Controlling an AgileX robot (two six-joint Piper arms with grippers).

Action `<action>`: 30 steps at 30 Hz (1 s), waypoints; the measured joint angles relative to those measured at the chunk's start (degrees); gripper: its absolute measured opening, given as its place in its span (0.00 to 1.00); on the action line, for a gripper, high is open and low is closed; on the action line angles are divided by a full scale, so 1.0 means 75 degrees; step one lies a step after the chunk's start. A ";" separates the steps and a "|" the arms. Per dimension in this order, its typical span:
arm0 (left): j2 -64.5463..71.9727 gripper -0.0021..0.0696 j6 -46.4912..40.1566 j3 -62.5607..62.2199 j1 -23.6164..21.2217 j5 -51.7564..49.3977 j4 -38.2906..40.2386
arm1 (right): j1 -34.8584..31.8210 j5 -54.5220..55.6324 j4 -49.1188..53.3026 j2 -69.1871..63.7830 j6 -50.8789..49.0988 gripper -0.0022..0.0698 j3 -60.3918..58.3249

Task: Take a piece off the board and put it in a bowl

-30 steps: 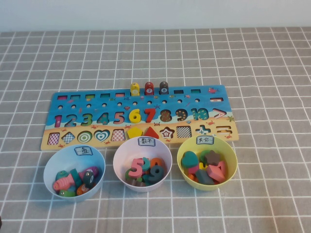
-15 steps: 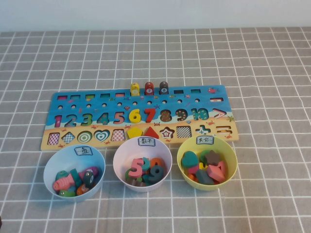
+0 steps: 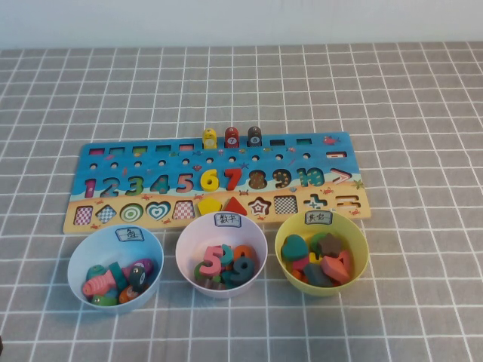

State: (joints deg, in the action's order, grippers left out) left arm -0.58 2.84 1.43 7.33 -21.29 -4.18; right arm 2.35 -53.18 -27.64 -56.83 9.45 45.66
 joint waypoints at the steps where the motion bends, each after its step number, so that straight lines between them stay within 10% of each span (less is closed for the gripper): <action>1: 0.0000 0.03 0.0000 0.0000 0.0000 0.0000 0.0000 | 0.0081 -0.0028 0.0032 -0.0363 0.0016 0.01 0.0253; 19: 0.0000 0.03 0.0000 0.0000 0.0000 0.0000 0.0000 | 0.3479 -0.0435 0.1482 -0.6159 -0.1143 0.01 0.5691; 30: 0.0000 0.03 0.0000 0.0000 0.0000 0.0000 0.0000 | 0.3825 -0.1219 0.2452 -0.8885 -0.2602 0.33 0.9509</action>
State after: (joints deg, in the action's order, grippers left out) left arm -0.58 2.84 1.43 7.33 -21.29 -4.18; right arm 31.04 -62.32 -9.25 -123.47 -10.06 116.98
